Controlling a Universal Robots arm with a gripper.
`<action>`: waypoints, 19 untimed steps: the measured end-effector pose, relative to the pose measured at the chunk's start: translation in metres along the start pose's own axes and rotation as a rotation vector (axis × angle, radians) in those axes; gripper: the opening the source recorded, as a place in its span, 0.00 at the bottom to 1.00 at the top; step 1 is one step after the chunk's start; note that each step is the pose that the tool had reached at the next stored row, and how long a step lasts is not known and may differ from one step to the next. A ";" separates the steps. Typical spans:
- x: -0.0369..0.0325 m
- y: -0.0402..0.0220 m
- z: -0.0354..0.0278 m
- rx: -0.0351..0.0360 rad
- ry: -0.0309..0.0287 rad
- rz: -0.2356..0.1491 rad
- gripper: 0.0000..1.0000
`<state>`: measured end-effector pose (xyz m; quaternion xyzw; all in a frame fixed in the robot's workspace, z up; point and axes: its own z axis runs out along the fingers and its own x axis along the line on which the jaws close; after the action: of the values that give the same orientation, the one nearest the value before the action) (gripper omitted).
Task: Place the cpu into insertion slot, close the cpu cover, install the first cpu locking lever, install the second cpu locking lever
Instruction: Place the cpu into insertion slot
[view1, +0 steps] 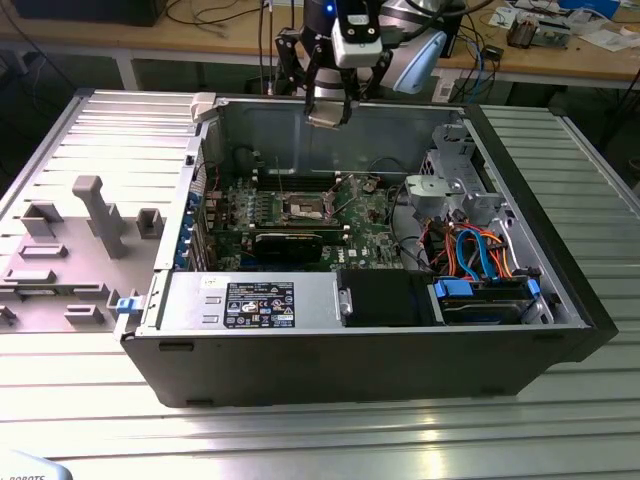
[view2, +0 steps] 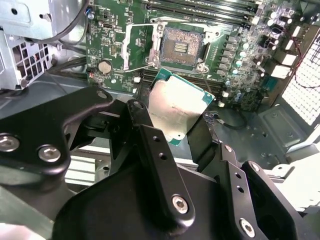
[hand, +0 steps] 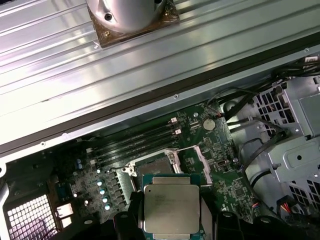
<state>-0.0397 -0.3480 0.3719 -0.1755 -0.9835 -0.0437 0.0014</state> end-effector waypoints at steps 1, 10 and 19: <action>0.0000 0.0000 0.0002 0.0006 -0.0010 0.008 0.54; 0.0000 -0.0001 0.0012 0.0055 -0.0088 0.074 0.54; 0.0000 -0.0002 0.0020 0.0064 -0.0148 0.138 0.54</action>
<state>-0.0397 -0.3480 0.3698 -0.2431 -0.9692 -0.0391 -0.0023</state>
